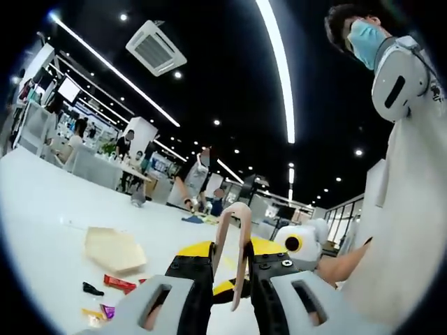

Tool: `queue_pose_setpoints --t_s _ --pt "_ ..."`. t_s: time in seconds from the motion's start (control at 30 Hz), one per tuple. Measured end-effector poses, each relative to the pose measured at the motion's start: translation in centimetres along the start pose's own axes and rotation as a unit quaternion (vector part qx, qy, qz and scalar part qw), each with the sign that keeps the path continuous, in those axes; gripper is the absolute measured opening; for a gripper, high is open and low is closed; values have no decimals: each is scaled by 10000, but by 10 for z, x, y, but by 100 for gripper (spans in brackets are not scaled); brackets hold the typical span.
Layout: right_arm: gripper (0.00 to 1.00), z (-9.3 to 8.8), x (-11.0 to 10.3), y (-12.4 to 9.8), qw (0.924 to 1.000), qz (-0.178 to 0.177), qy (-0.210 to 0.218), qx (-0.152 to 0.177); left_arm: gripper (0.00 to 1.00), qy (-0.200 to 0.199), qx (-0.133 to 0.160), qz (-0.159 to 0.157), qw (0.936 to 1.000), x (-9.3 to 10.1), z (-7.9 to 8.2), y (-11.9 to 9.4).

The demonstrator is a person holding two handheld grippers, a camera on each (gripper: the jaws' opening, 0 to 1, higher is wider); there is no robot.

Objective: Place the target food into the container with the food tongs after gripping and lifting it, then release it inside without dropping or visibly crushing the food.

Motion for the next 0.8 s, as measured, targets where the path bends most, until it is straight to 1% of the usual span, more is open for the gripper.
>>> queue_pose_setpoints --t_s 0.07,0.1,0.13,0.17,0.33,0.43,0.57,0.6,0.7,0.77,0.8 --pt "53 -1 -1 0 10000 12 1 -3 15 -16 23 -19 10000 1 0 0" --pt "52 -1 -2 0 10000 4 -18 -17 15 -54 81 -74 9999 3 1 -1" --pt "49 -1 -2 -1 10000 -5 -37 -17 15 -60 92 -97 9999 4 2 -1" --pt "48 1 0 -3 9999 -62 -146 22 15 -46 83 -101 9999 5 2 -1" --pt "45 6 5 -12 9999 -112 -40 111 15 -1 55 -28 10000 3 2 -4" --pt "42 7 9 -18 9998 -169 -34 111 15 -11 116 112 9999 -2 5 -8" --pt "42 16 20 -27 9984 -473 -51 310 15 -52 200 184 9996 -5 8 -13" --pt "43 19 22 -28 9977 -540 -72 395 15 -92 228 162 9996 -4 8 -13" --pt "46 22 24 -26 9976 -537 -103 430 15 -192 262 9 9995 2 8 -12" --pt "48 23 23 -23 9979 -466 -102 435 15 -224 233 -74 9994 6 6 -11" --pt "48 22 20 -20 9984 -371 -103 406 15 -281 212 -169 9992 9 4 -10"
Point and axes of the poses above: the point that each gripper's makers call its tool centre point, and the gripper's own axes: y roughly forward along the fingers, x roughly to its right, z roughly out of its top, the point moved 2 cm from there along -y, roughly backward along the fingers, and after that the axes turned 6 degrees about -z, right-handed, at the moved point
